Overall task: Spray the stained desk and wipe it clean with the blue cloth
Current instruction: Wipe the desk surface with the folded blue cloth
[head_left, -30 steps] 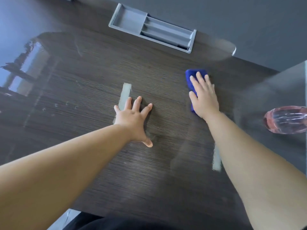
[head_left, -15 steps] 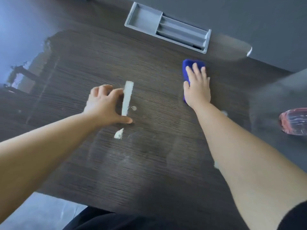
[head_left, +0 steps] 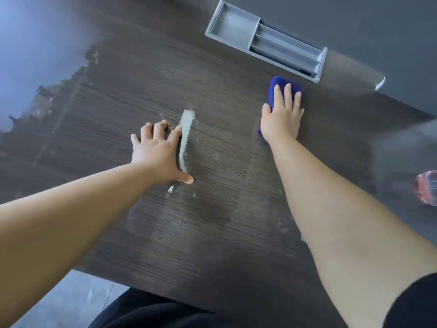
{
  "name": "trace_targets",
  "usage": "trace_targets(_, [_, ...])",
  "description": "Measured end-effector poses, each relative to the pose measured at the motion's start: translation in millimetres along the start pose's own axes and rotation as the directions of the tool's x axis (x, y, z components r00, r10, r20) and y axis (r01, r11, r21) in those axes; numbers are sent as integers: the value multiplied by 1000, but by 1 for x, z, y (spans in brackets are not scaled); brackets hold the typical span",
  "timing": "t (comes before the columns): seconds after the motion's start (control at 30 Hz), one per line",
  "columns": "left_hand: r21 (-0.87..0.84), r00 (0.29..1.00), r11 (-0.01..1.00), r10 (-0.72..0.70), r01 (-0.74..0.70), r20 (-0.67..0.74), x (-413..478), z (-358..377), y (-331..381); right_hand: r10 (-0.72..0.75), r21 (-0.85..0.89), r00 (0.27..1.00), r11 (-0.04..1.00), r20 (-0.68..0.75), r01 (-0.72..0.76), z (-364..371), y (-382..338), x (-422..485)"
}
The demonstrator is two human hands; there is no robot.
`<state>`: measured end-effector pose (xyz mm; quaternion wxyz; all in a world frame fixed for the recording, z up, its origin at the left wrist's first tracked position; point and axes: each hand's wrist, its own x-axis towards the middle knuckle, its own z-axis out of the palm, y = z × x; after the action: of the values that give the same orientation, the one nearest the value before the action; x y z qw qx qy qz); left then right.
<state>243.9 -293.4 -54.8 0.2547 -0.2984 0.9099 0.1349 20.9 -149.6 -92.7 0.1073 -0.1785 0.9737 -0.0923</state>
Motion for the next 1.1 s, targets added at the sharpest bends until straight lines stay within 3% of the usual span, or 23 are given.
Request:
trace_targets(0.07, [21, 1000, 1000, 4, -4, 12, 0, 0, 2, 137, 39, 990, 990, -27, -136, 9, -35, -15])
trace_targets(0.1, [33, 1000, 999, 5, -6, 14, 0, 0, 3, 79, 38, 996, 996, -30, -78, 16, -49, -29])
trace_targets(0.17, [43, 1000, 999, 5, -6, 14, 0, -1, 1, -232, 20, 973, 973, 7, 232, 31, -62, -67])
trace_targets(0.23, [41, 1000, 999, 8, -8, 6, 1, 0, 1, -570, 25, 814, 820, 115, 571, 32, -43, -99])
trace_targets(0.27, [38, 1000, 999, 13, -13, 1, 1, 0, 0, -652, 35, 746, 756, 134, 654, 29, -24, -104])
trace_targets(0.3, [34, 1000, 999, 17, -17, -2, 1, 0, 1, -675, 31, 728, 735, 120, 677, 23, -3, -100])
trace_targets(0.37, [27, 1000, 999, 24, -23, -6, 1, 1, 0, -519, -13, 852, 854, 67, 520, 12, 30, -81])
trace_targets(0.43, [23, 1000, 999, 25, -25, -5, 2, 0, -1, -159, 7, 987, 987, -11, 159, 8, 36, -63])
trace_targets(0.5, [14, 1000, 1000, 21, -21, -3, 2, -1, 0, 144, 75, 985, 988, -94, -137, 15, 6, -68])
trace_targets(0.53, [10, 1000, 1000, 23, -23, -2, 2, 0, 0, 190, 96, 977, 979, -99, -181, 22, -13, -81])
trace_targets(0.57, [3, 1000, 1000, 22, -22, -6, 2, 0, 0, 138, 98, 985, 987, -100, -128, 31, -29, -98])
trace_targets(0.63, [-8, 1000, 1000, 28, -28, -13, 0, 1, -2, -179, 80, 982, 980, -59, 183, 45, -42, -143])
trace_targets(0.67, [-15, 999, 999, 31, -31, -20, -1, 2, -4, -372, 44, 928, 927, -10, 372, 48, -35, -163])
trace_targets(0.73, [-20, 998, 998, 58, -59, -37, 0, 4, -9, -590, 21, 805, 807, 61, 590, 40, 0, -177])
trace_targets(0.77, [-29, 997, 997, 72, -73, -38, -1, 5, -11, -603, 5, 795, 797, 59, 604, 36, 21, -175])
trace_targets(0.8, [-49, 996, 996, 78, -80, -45, -1, 5, -12, -544, -7, 838, 839, 44, 544, 31, 39, -170])
trace_targets(0.87, [-99, 993, 991, 78, -86, -83, -3, 7, -13, -211, 24, 977, 977, -30, 212, 26, 56, -159])
trace_targets(0.9, [-113, 991, 989, 79, -92, -111, -4, 8, -13, 5, 60, 997, 998, -80, 0, 27, 52, -153])
trace_targets(0.97, [-94, 981, 988, 110, -126, -159, -12, 14, -9, 306, 119, 942, 949, -135, -291, 33, 21, -156])
trace_targets(1.0, [-70, 976, 986, 135, -148, -170, -20, 19, -4, 323, 117, 936, 944, -138, -308, 38, 4, -166])
trace_targets(1.03, [-49, 973, 985, 155, -166, -171, -27, 23, 0, 237, 104, 962, 969, -133, -224, 44, -10, -178])
trace_targets(1.1, [-48, 971, 981, 177, -187, -161, -45, 33, 10, -168, 37, 985, 985, -49, 170, 50, -14, -213])
